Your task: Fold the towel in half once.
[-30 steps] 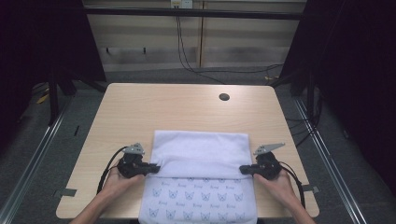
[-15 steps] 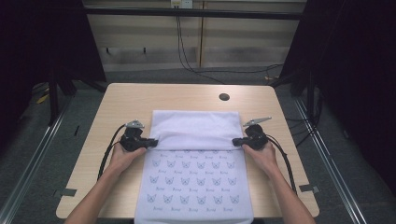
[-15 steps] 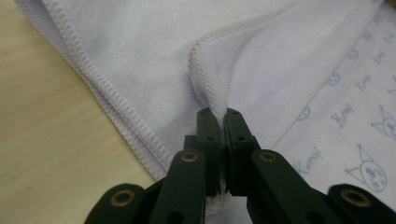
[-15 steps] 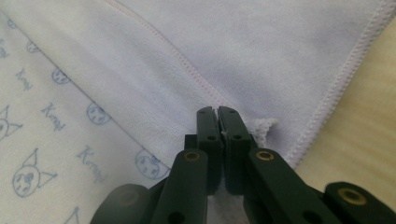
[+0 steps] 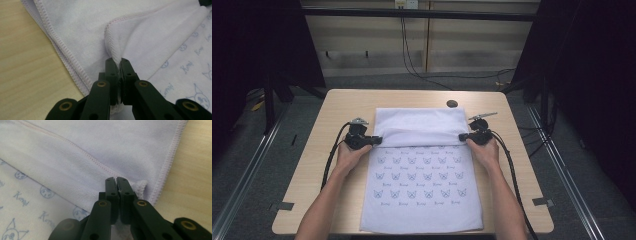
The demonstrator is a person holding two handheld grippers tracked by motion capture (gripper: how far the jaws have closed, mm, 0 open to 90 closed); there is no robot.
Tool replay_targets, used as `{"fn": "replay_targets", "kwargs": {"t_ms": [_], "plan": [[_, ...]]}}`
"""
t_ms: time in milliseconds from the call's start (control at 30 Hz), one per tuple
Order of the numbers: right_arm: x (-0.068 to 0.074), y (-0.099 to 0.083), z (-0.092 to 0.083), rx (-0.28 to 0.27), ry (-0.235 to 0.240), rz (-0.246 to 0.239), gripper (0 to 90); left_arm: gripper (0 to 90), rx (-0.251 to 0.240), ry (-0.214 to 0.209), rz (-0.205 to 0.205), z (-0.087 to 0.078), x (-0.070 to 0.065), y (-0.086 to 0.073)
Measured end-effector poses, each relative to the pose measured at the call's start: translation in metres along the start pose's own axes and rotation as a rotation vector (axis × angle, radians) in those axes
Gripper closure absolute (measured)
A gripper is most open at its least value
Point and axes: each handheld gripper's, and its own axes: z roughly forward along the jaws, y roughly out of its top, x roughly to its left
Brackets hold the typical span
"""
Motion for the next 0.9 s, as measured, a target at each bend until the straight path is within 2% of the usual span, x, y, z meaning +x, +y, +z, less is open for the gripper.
{"fn": "replay_targets", "kwargs": {"t_ms": [33, 133, 167, 200, 233, 267, 300, 333, 367, 467, 533, 567, 600, 633, 667, 700, 733, 767, 800, 833, 867, 900], "plan": [[0.000, 0.001, 0.001, -0.007, -0.010, 0.007, 88.3, 86.8, -0.010, 0.012, -0.015, 0.002, 0.000, 0.001], [0.001, 0.003, 0.004, -0.021, -0.033, 0.002, 88.3, 86.7, -0.011, 0.026, -0.020, 0.002, 0.000, 0.002], [0.000, 0.004, 0.002, -0.021, -0.023, 0.000, 88.3, 86.8, -0.021, 0.029, -0.025, 0.000, -0.001, 0.003], [-0.001, 0.004, -0.001, -0.034, -0.012, 0.006, 88.3, 86.8, -0.021, 0.022, -0.013, -0.004, -0.003, 0.005], [-0.001, 0.006, -0.006, -0.062, 0.005, -0.005, 88.3, 86.8, -0.045, 0.010, -0.001, -0.010, -0.005, 0.007], [-0.001, 0.008, -0.013, -0.091, 0.025, -0.011, 88.3, 86.8, -0.096, -0.007, 0.023, -0.026, -0.009, 0.015], [-0.001, 0.015, -0.028, -0.141, 0.031, -0.034, 88.3, 86.8, -0.115, -0.028, 0.029, -0.034, -0.010, 0.019], [0.000, 0.018, -0.035, -0.157, 0.026, -0.042, 88.3, 86.8, -0.148, -0.044, 0.023, -0.042, -0.011, 0.023], [0.001, 0.021, -0.041, -0.175, 0.030, -0.040, 88.2, 86.7, -0.184, -0.057, 0.034, -0.056, -0.014, 0.030], [0.008, 0.033, -0.068, -0.248, 0.053, -0.066, 88.3, 86.7, -0.234, -0.065, 0.084, -0.084, -0.027, 0.043], [0.017, 0.040, -0.088, -0.282, 0.059, -0.096, 88.3, 86.7, -0.276, -0.085, 0.094, -0.102, -0.035, 0.046], [0.022, 0.043, -0.101, -0.304, 0.062, -0.111, 88.3, 86.7, -0.282, -0.092, 0.100, -0.109, -0.038, 0.047], [0.025, 0.045, -0.109, -0.316, 0.063, -0.119, 88.3, 86.7, -0.310, -0.125, 0.099, -0.120, -0.044, 0.047], [0.031, 0.046, -0.121, -0.331, 0.061, -0.136, 88.3, 86.7, -0.321, -0.140, 0.112, -0.129, -0.048, 0.047], [0.036, 0.046, -0.131, -0.340, 0.065, -0.151, 88.3, 86.7, -0.321, -0.140, 0.112, -0.129, -0.048, 0.047], [0.042, 0.044, -0.143, -0.349, 0.085, -0.170, 88.3, 86.7, -0.361, -0.167, 0.120, -0.149, -0.057, 0.044], [0.042, 0.044, -0.143, -0.349, 0.085, -0.170, 88.3, 86.7, -0.361, -0.167, 0.120, -0.149, -0.057, 0.044], [0.045, 0.042, -0.150, -0.356, 0.091, -0.182, 88.3, 86.7, -0.380, -0.186, 0.132, -0.162, -0.064, 0.041], [0.057, 0.035, -0.168, -0.361, 0.118, -0.213, 88.3, 86.7, -0.390, -0.192, 0.146, -0.174, -0.071, 0.038], [0.057, 0.035, -0.168, -0.361, 0.118, -0.213, 88.3, 86.7, -0.390, -0.192, 0.146, -0.174, -0.071, 0.038], [0.069, 0.027, -0.184, -0.381, 0.136, -0.248, 88.3, 86.7, -0.407, -0.213, 0.147, -0.190, -0.080, 0.033], [0.073, 0.024, -0.190, -0.385, 0.138, -0.257, 88.3, 86.7, -0.407, -0.213, 0.147, -0.190, -0.080, 0.033]]}}
